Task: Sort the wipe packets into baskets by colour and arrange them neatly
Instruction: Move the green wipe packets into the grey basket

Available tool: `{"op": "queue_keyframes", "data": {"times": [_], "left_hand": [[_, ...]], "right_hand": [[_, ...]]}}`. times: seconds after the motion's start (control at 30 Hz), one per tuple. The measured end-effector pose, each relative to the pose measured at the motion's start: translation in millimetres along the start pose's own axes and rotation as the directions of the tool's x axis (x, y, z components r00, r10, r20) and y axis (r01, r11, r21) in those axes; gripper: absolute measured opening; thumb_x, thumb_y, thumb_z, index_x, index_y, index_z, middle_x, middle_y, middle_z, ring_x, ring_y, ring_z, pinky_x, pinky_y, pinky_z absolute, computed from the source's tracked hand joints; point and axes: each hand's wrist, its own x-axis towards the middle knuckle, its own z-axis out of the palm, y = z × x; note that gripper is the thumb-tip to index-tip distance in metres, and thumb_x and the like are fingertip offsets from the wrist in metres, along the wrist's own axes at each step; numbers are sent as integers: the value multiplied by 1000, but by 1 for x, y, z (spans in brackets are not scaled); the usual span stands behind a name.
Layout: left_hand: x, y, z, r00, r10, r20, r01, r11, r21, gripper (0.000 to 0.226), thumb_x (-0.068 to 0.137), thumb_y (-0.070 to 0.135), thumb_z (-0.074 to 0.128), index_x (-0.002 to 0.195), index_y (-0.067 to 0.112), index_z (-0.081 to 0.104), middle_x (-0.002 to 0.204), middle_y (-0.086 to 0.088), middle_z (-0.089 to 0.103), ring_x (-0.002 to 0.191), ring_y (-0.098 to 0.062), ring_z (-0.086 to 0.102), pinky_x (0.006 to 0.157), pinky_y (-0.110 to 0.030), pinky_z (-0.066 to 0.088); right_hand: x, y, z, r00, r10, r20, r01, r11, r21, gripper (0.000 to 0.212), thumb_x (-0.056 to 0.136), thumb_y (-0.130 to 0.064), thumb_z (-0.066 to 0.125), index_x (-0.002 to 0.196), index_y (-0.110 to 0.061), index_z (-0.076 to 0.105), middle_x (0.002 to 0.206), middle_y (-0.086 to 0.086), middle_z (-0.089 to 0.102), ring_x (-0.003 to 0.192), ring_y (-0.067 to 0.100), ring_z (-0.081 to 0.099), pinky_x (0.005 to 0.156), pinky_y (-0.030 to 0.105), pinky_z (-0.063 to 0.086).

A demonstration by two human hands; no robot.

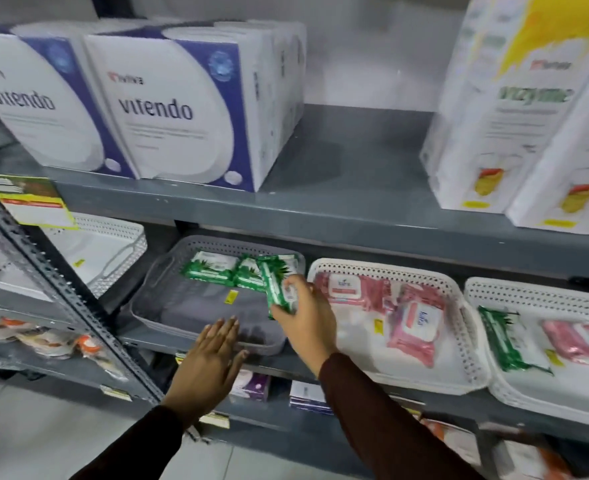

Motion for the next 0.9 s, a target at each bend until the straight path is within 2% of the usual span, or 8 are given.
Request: {"op": "queue_keyframes", "data": {"times": [0.13,0.27,0.37,0.43,0.5,0.63,0.77,0.9], "left_hand": [[-5,-28,-6,999,44,-4,-44,999,-28,59,100,43,31,139,2,46,143,-14,50,132,-30,46,113,-38,22],[-7,-38,-3,994,103,-22,-104,993,-59,56,99,40,40,141,3,44,145,-13,47,134,-28,42,113,-42,26],[-7,-39,0,997,77,-9,-77,993,-87,56,99,41,40,142,5,43,146,-13,46,136,-29,40,113,-45,27],[-6,-34,1,997,77,-10,-77,992,-101,56,100,41,37,142,6,42,146,-13,46,136,-31,39,112,-46,26],[-3,-22,1,994,112,-8,-113,988,-110,55,100,41,35,142,6,42,145,-14,47,136,-32,40,112,-45,25],[10,18,-1,983,178,-39,-182,969,-170,55,101,42,32,140,6,46,144,-11,48,135,-28,41,114,-39,22],[26,83,4,948,301,-102,-318,916,-246,53,100,39,36,140,6,46,145,-9,48,136,-27,38,114,-37,23],[40,163,23,909,410,-80,-415,865,-280,54,102,41,33,142,7,43,147,-8,45,139,-27,36,113,-38,24]], "right_hand": [[25,-21,69,998,60,24,-54,973,-227,46,85,-36,67,127,-21,55,110,17,63,98,37,62,75,40,51],[36,-16,114,946,250,208,-112,852,-512,50,101,-38,46,140,-7,43,142,27,44,125,43,47,96,49,46],[37,-17,120,884,347,315,-147,844,-516,55,99,-19,46,150,-7,28,156,33,17,139,49,32,107,54,40],[38,-18,113,869,341,359,-163,881,-444,56,99,-17,44,152,-11,27,160,30,12,142,48,28,110,53,39],[38,-21,95,920,267,288,-164,927,-337,47,98,-18,44,144,-11,41,154,25,32,136,44,41,104,48,46],[20,-20,26,980,173,95,-168,984,-63,33,97,-22,50,128,-18,61,122,12,70,109,31,65,90,41,54],[-11,31,-68,963,256,-89,-251,966,67,23,95,-20,57,114,-24,69,113,-4,75,101,14,69,88,33,55],[-43,103,-164,887,368,-279,-361,929,75,19,91,-9,59,103,-18,72,101,3,76,91,20,70,79,33,54]]}}
